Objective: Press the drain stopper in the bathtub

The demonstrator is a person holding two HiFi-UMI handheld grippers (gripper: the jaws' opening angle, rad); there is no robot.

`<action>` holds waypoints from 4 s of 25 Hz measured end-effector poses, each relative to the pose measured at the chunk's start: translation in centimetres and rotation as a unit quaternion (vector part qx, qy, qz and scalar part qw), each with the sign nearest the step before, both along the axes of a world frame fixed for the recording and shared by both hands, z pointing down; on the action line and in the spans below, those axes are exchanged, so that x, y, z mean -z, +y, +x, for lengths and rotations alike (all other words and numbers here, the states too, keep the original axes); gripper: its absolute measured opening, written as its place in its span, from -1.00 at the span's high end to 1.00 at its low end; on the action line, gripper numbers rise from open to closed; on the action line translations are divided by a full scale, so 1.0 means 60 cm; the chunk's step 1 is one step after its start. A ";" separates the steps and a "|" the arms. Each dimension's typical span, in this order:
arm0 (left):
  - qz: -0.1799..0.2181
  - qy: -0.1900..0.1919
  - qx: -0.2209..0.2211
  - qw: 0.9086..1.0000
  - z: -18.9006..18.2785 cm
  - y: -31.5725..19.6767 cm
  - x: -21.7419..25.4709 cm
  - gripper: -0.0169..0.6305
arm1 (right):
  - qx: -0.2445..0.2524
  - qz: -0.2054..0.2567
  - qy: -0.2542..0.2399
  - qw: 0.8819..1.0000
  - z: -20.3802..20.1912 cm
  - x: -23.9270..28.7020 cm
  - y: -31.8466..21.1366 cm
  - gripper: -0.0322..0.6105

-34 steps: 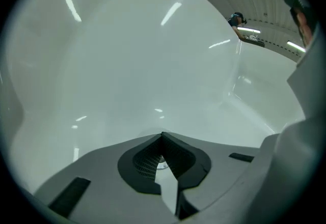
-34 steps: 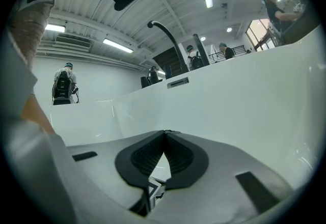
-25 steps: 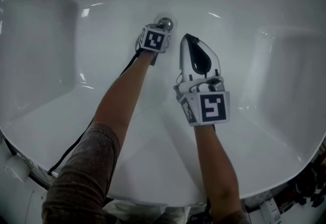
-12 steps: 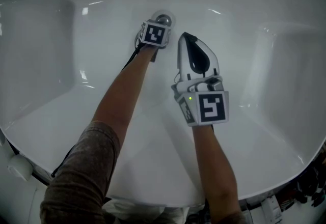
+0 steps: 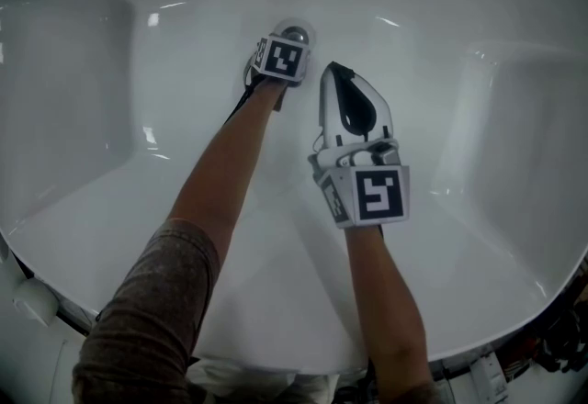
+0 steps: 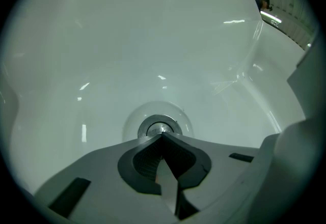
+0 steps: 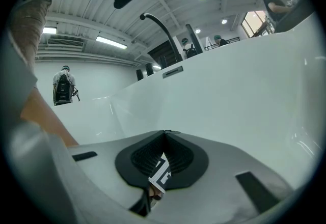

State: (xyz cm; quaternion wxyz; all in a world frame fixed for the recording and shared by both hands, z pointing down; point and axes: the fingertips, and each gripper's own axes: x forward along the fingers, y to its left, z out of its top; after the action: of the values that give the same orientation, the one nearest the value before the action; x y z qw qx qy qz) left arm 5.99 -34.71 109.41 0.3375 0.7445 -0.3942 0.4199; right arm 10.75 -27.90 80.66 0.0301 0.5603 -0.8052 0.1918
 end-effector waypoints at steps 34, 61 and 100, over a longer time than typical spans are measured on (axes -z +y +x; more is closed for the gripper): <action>-0.006 0.034 0.046 0.998 -0.025 0.109 0.546 0.94 | -0.029 -0.016 0.017 0.999 0.023 0.393 0.080 0.90; 0.103 0.090 -0.009 0.991 -0.084 0.322 1.280 0.94 | -0.022 -0.004 0.003 1.000 -0.048 0.894 0.283 0.90; 0.394 0.267 -0.172 0.863 -0.156 0.555 1.680 0.94 | 0.045 0.141 0.012 0.989 -0.151 1.188 0.466 0.90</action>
State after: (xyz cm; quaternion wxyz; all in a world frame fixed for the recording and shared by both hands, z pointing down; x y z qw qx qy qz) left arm -3.36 -1.40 8.60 0.0310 0.9550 -0.2873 0.0665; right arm 1.71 0.05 9.37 -0.0310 0.5244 -0.8482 0.0682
